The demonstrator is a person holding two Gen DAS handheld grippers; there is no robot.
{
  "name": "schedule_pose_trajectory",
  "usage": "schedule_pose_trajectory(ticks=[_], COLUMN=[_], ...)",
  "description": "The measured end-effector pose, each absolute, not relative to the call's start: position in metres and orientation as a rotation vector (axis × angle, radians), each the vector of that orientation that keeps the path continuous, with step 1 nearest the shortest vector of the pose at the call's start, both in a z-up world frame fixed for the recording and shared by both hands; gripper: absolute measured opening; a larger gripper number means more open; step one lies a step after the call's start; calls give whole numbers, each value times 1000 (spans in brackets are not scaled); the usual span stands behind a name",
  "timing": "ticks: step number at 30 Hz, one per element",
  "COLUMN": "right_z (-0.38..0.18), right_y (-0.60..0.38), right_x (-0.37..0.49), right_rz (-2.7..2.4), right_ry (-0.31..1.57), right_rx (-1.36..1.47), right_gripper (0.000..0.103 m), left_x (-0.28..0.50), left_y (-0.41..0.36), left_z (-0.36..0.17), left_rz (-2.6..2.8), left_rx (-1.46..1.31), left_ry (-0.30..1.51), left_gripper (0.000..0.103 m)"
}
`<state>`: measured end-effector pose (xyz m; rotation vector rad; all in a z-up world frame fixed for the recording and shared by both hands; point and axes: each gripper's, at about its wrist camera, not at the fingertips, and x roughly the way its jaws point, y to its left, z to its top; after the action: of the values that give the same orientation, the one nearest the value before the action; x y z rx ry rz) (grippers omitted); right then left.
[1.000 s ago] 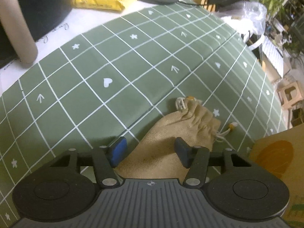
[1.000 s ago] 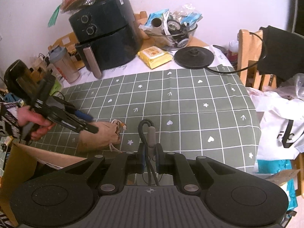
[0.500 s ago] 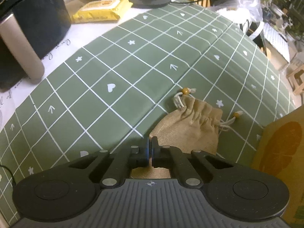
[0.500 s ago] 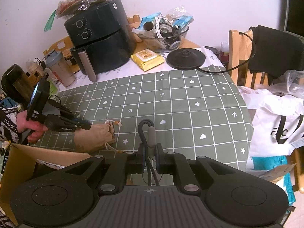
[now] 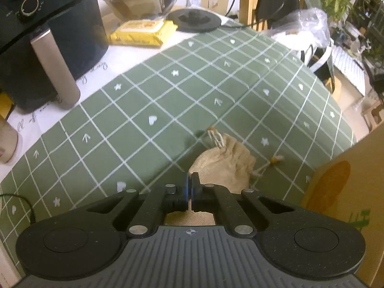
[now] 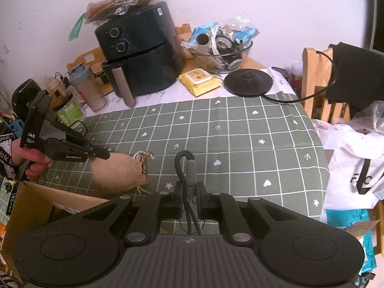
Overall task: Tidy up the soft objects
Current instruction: 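Close the left gripper on the burlap pouch, then lift the pouch and cable and carry them over the box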
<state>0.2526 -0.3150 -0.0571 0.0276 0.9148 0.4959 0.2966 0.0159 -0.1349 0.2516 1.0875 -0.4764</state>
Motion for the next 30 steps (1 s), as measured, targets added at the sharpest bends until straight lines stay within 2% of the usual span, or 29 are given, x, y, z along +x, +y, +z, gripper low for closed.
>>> schedule_pose_trajectory(ticks=[5,6,7,9,15,20,25,30], right_z=[-56,-56,-56,-57,-57,-57,-56,-55], right_y=[-311,-311,-311,-310,-309,-309,-310,-310], right_x=[252,252,251,250,246,241,238,235], right_rz=[522,523,524,526,523,514,507,509], right_ry=[911,910,911,912,914,915,915,911], right_rx=[20,21,21,21,25,29,30,23], right_gripper=[13,13,13,13,13,13,13,13], left_x=[292,293,293,294,301,297,291,284], left_y=[21,24,27,31,30,17,9,10], left_z=[-151,-155,-159,-164,-182,-182,-181,-178], left_rz=[-456,-454,-458,-474,-479,-465,-445,-424], left_rx=[269,258,242,205,201,275,314,296], left_ry=[1161,1175,1188,1200,1281,1312,1330,1311], left_gripper=[7,15,32,49,49,45,6,2])
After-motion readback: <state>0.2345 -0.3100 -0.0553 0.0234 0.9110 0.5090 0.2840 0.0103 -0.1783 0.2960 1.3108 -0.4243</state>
